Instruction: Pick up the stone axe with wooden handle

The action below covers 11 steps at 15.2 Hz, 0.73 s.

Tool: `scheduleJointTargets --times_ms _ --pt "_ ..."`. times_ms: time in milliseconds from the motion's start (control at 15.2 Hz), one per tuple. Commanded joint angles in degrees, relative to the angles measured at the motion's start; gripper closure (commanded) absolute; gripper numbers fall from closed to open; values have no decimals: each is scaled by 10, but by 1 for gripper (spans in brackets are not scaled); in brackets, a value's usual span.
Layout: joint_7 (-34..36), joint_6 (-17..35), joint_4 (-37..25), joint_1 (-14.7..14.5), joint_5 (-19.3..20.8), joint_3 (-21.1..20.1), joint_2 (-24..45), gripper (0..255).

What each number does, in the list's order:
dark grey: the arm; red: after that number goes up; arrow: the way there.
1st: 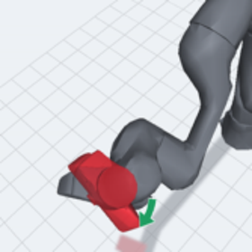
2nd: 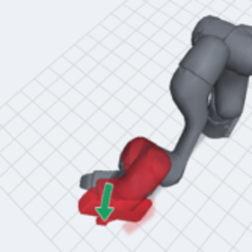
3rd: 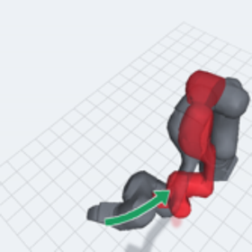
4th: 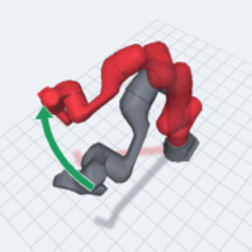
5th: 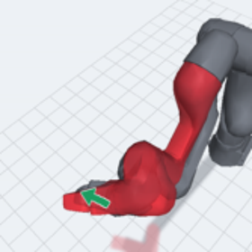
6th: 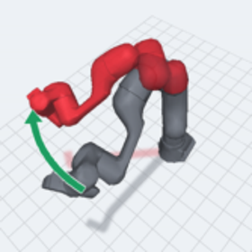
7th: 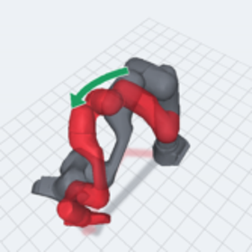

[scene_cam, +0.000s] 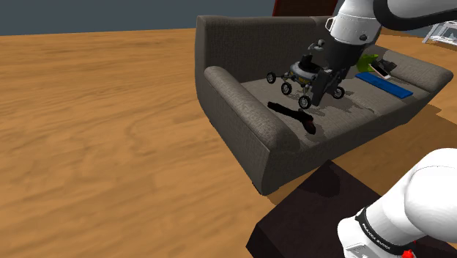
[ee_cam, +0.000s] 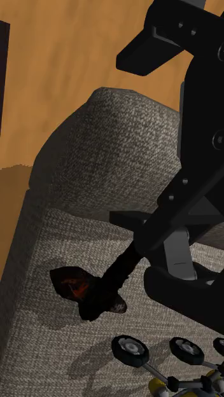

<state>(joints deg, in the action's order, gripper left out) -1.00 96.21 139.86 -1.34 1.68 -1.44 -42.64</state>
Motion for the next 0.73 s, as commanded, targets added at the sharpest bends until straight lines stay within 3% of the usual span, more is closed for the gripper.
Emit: scheduleJointTargets --times_ms 0,330,660 --pt "0 0 0 0 0 0 0 0" --pt "-195 103 73 -17 38 107 -20 0" --pt "-399 208 96 -48 60 231 22 0"
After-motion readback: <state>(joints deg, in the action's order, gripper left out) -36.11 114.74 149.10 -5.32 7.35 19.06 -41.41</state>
